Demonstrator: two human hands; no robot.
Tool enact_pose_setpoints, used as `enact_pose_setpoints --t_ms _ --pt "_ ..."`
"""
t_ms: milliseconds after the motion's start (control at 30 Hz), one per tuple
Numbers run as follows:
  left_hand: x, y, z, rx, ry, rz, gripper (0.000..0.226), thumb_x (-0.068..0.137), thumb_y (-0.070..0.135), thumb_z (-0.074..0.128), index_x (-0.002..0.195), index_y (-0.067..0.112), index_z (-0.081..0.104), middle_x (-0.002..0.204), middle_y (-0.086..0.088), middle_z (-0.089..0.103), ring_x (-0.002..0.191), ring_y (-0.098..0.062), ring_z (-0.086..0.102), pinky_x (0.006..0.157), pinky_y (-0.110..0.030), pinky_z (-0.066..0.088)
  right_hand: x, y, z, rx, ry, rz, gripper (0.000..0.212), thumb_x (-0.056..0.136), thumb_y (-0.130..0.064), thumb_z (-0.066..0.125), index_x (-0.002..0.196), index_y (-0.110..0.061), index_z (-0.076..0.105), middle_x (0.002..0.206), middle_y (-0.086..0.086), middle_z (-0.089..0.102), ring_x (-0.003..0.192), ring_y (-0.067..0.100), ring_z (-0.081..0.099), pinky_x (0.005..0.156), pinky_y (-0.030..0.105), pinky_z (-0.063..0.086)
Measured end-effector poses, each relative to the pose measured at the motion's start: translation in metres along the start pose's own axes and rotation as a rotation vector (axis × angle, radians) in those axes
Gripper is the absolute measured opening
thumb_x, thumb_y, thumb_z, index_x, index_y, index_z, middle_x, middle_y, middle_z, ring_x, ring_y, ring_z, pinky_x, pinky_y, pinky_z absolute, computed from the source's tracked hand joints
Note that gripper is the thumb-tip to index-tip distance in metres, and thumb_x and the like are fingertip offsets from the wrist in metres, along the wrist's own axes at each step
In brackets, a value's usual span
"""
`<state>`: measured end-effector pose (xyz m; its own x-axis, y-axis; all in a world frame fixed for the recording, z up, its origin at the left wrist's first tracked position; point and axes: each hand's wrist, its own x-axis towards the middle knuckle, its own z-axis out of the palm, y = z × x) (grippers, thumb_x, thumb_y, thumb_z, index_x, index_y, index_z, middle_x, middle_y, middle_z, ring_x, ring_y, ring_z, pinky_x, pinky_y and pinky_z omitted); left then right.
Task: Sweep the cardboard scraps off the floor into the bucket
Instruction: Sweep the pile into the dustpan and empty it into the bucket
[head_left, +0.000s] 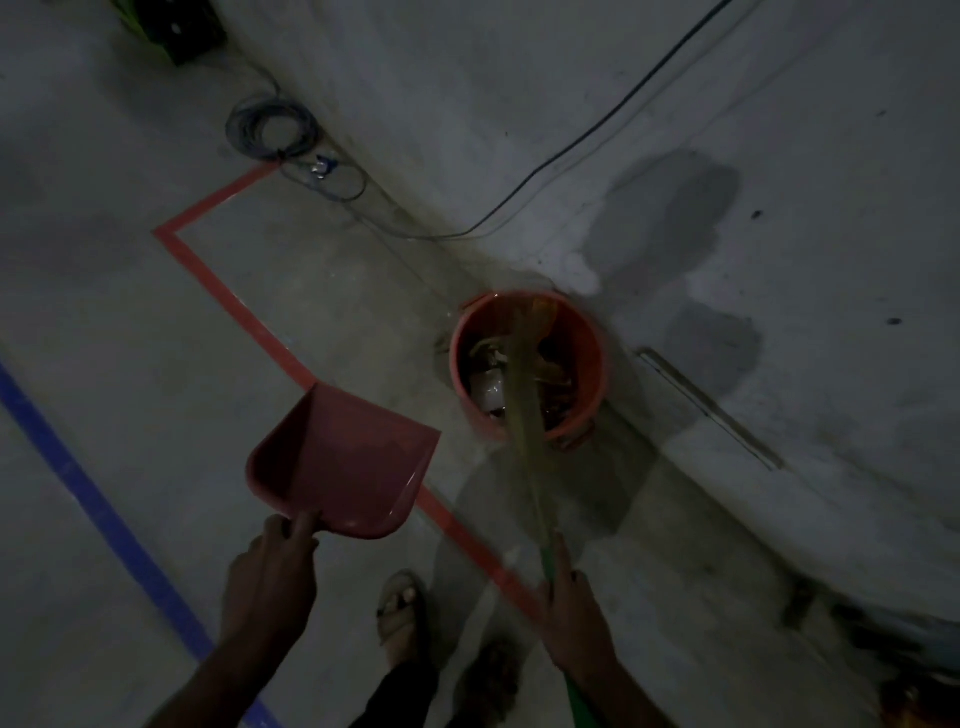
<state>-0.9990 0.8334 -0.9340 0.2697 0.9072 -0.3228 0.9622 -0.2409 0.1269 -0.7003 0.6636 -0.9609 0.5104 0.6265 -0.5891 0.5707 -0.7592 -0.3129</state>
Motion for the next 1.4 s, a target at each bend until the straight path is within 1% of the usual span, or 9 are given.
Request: enact_pose_setpoints --t_ms 167,367,533,833,967,1067,1167,1300,1400 --pt "0.015 0.031 -0.005 -0.004 0.027 0.094 0.041 0.078 0.009 0.079 0.113 0.020 0.062 0.089 -0.013 0.059 0.060 -0.036 0.061 0.050 -0.037 0.043 0.002 0.029 -0.013 0.108 -0.018 0.076 0.076 0.098 -0.031 0.052 0.158 -0.037 0.007 0.103 0.013 0.066 0.092 0.027 0.065 0.076 0.038 0.052" --pt "0.025 0.040 -0.004 -0.008 0.027 0.126 0.039 0.078 0.009 0.078 0.110 0.022 0.059 0.087 -0.012 0.056 0.059 -0.036 0.058 0.050 -0.039 0.046 -0.022 0.042 -0.026 0.149 0.022 -0.010 0.077 0.091 -0.037 0.051 0.139 -0.068 -0.002 0.103 0.003 0.066 0.089 0.018 0.065 0.075 0.036 0.053" --pt "0.030 0.040 -0.019 -0.021 0.046 0.130 0.038 0.080 0.010 0.078 0.112 0.021 0.061 0.088 -0.012 0.056 0.060 -0.034 0.058 0.051 -0.038 0.046 -0.047 0.041 -0.051 0.108 0.115 -0.034 0.079 0.085 -0.042 0.053 0.143 -0.069 0.008 0.099 -0.001 0.063 0.082 0.018 0.064 0.067 0.036 0.053" --pt "0.035 0.047 -0.048 -0.054 0.058 0.102 0.039 0.075 0.008 0.080 0.108 0.019 0.062 0.085 -0.012 0.057 0.060 -0.036 0.060 0.049 -0.039 0.047 -0.049 0.013 -0.139 -0.236 0.281 0.067 0.071 0.092 -0.025 0.061 0.153 -0.043 0.029 0.096 0.001 0.039 0.073 0.026 0.057 0.057 0.035 0.044" --pt "0.040 0.062 -0.050 -0.072 0.069 0.095 0.041 0.073 0.007 0.082 0.107 0.019 0.062 0.084 -0.012 0.057 0.059 -0.036 0.060 0.049 -0.038 0.047 -0.021 0.000 -0.205 -0.316 0.253 0.087 0.057 0.099 -0.021 0.041 0.153 -0.037 0.028 0.117 0.009 0.046 0.094 0.026 0.056 0.075 0.034 0.049" --pt "0.042 0.077 -0.051 -0.068 0.063 0.079 0.038 0.074 0.009 0.081 0.105 0.019 0.062 0.084 -0.011 0.057 0.059 -0.035 0.060 0.048 -0.038 0.047 0.003 -0.009 -0.263 -0.432 0.219 0.066 0.051 0.101 -0.038 0.036 0.151 -0.030 0.026 0.142 0.016 0.040 0.118 0.030 0.052 0.096 0.039 0.048" --pt "0.042 0.096 -0.055 -0.074 0.048 0.048 0.039 0.073 0.008 0.082 0.105 0.020 0.062 0.085 -0.011 0.057 0.059 -0.035 0.060 0.049 -0.038 0.048 0.039 -0.008 -0.312 -0.667 0.213 -0.003 0.052 0.103 -0.044 0.031 0.153 -0.030 0.028 0.148 0.013 0.039 0.122 0.026 0.051 0.096 0.036 0.046" --pt "0.049 0.130 -0.062 -0.062 0.044 0.004 0.042 0.070 0.006 0.084 0.102 0.023 0.062 0.082 -0.009 0.057 0.059 -0.035 0.060 0.049 -0.035 0.044 0.098 -0.018 -0.348 -0.768 0.314 -0.173 0.017 0.097 -0.016 0.055 0.108 -0.014 0.068 0.105 0.015 0.061 0.081 0.030 0.061 0.059 0.034 0.040" --pt "0.054 0.160 -0.062 -0.060 0.051 -0.036 0.045 0.068 0.006 0.085 0.102 0.023 0.062 0.082 -0.010 0.056 0.058 -0.036 0.061 0.048 -0.036 0.043 0.149 -0.030 -0.363 -0.736 0.280 -0.205 0.010 0.079 -0.007 0.071 0.071 -0.005 0.066 0.077 0.015 0.058 0.057 0.030 0.056 0.051 0.034 0.046"
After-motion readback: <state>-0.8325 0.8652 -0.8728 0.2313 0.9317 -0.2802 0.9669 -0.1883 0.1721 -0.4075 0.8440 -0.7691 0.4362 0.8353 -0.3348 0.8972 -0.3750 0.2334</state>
